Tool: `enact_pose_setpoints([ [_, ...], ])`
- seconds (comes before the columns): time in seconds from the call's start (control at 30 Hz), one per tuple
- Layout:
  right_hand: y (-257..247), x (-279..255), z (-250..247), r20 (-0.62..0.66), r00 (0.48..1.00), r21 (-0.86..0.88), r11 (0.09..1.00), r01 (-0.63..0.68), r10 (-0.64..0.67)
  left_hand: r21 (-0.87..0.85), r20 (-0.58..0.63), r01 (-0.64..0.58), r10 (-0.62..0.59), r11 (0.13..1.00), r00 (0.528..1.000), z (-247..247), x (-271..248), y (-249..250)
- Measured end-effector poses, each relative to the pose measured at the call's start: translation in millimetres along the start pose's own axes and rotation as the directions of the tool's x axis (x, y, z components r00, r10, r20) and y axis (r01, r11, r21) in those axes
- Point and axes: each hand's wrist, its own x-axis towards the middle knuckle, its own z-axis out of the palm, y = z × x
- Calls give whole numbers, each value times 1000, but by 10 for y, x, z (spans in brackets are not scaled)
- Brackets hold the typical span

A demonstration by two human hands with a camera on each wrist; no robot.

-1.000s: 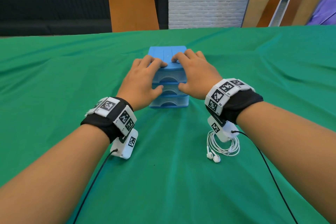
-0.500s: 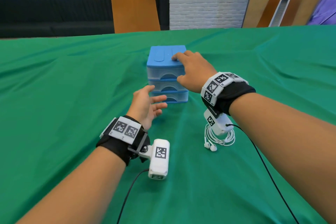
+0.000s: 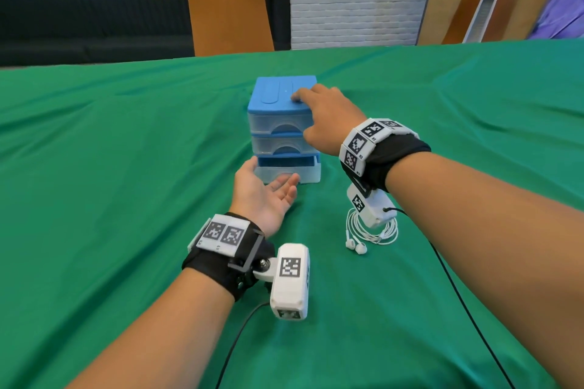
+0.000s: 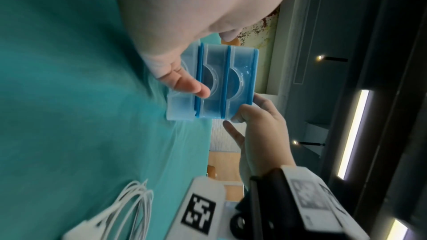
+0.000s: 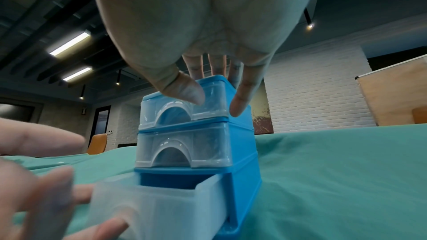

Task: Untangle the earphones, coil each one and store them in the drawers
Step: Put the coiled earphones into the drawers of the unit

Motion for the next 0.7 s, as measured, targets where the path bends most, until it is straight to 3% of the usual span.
enact_pose_setpoints([
  [0.33, -35, -71, -45, 14, 1000, -10, 1000, -1, 2, 30, -11, -4, 5, 1000, 1000, -308, -375, -170],
  [0.5, -60, -66, -44, 21, 1000, -32, 999, -7, 8, 151, 11, -3, 1, 988, 1000, -485, -416, -243],
  [0.57, -73, -58, -47, 24, 1000, -47, 999, -3, 4, 252, -22, -44, 51, 967, 998, -553, -419, -244],
  [0.7, -62, -60, -47, 21, 1000, -51, 999, 4, -3, 426, -66, -239, 293, 872, 954, -577, -432, -96],
])
